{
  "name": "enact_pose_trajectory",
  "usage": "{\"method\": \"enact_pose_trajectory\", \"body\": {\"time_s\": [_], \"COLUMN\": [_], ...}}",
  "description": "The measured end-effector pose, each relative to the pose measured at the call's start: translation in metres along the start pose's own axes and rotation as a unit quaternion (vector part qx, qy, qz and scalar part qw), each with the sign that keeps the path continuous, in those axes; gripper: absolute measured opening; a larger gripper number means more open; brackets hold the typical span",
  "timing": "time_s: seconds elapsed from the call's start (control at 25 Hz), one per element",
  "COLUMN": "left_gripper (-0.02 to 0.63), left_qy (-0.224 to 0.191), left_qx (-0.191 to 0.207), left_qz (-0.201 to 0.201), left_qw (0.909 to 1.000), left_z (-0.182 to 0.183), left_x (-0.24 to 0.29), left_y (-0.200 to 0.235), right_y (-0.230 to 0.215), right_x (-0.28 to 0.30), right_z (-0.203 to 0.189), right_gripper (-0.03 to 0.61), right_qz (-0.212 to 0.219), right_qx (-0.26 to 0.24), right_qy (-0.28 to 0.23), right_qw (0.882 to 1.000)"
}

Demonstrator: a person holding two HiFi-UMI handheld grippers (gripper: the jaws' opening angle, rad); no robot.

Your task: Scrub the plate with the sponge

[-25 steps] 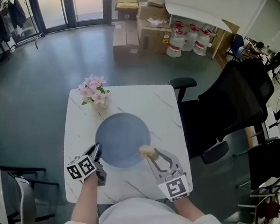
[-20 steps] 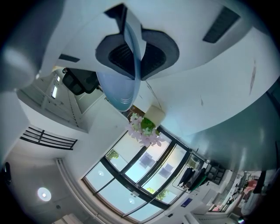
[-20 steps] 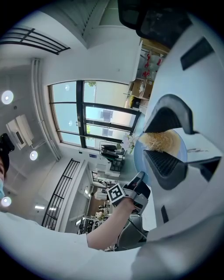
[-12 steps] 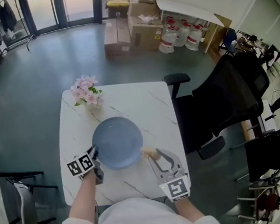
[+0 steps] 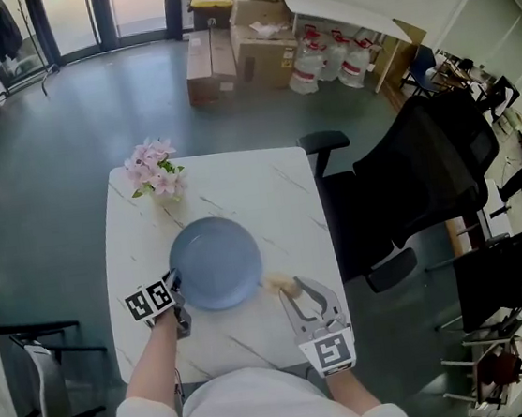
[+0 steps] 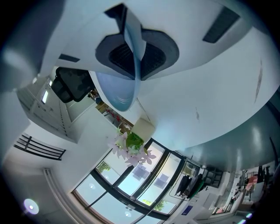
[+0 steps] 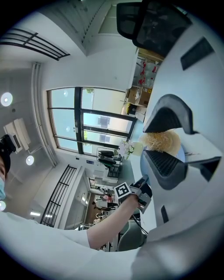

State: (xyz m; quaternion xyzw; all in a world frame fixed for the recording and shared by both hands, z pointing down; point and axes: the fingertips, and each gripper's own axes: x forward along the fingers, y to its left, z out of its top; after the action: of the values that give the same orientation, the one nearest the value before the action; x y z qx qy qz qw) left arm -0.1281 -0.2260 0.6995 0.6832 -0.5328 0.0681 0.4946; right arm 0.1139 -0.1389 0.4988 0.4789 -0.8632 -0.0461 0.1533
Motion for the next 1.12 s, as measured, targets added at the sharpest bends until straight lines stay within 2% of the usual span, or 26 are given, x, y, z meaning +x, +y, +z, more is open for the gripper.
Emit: {"method": "enact_pose_trajectory", "body": {"time_s": [0.2,0.6,1.12], "left_gripper": [0.043,0.043,0.044], "left_qy": [0.015,0.049,0.037], "left_qx": [-0.003,-0.006,0.011], "left_qz": [0.017,0.05,0.034], "left_qw": [0.9997,0.9976,0.9987], "left_z": [-0.002,-0.015,-0.015], "left_x": [0.008,0.011,0.011], "left_y": [0.009,0.025,0.025], "right_y": [-0.002,0.001,0.003], "right_x": [-0.004,-0.004,-0.005], "right_z": [-0.005,-0.002,0.001], "right_gripper": [0.135,0.135,0.135], "right_qz": [-0.006,-0.006,-0.003], "right_qx": [0.005,-0.001,-0.003], "right_qy": [0.015,0.011,0.006], "right_qw": [1.0,1.0,1.0]}}
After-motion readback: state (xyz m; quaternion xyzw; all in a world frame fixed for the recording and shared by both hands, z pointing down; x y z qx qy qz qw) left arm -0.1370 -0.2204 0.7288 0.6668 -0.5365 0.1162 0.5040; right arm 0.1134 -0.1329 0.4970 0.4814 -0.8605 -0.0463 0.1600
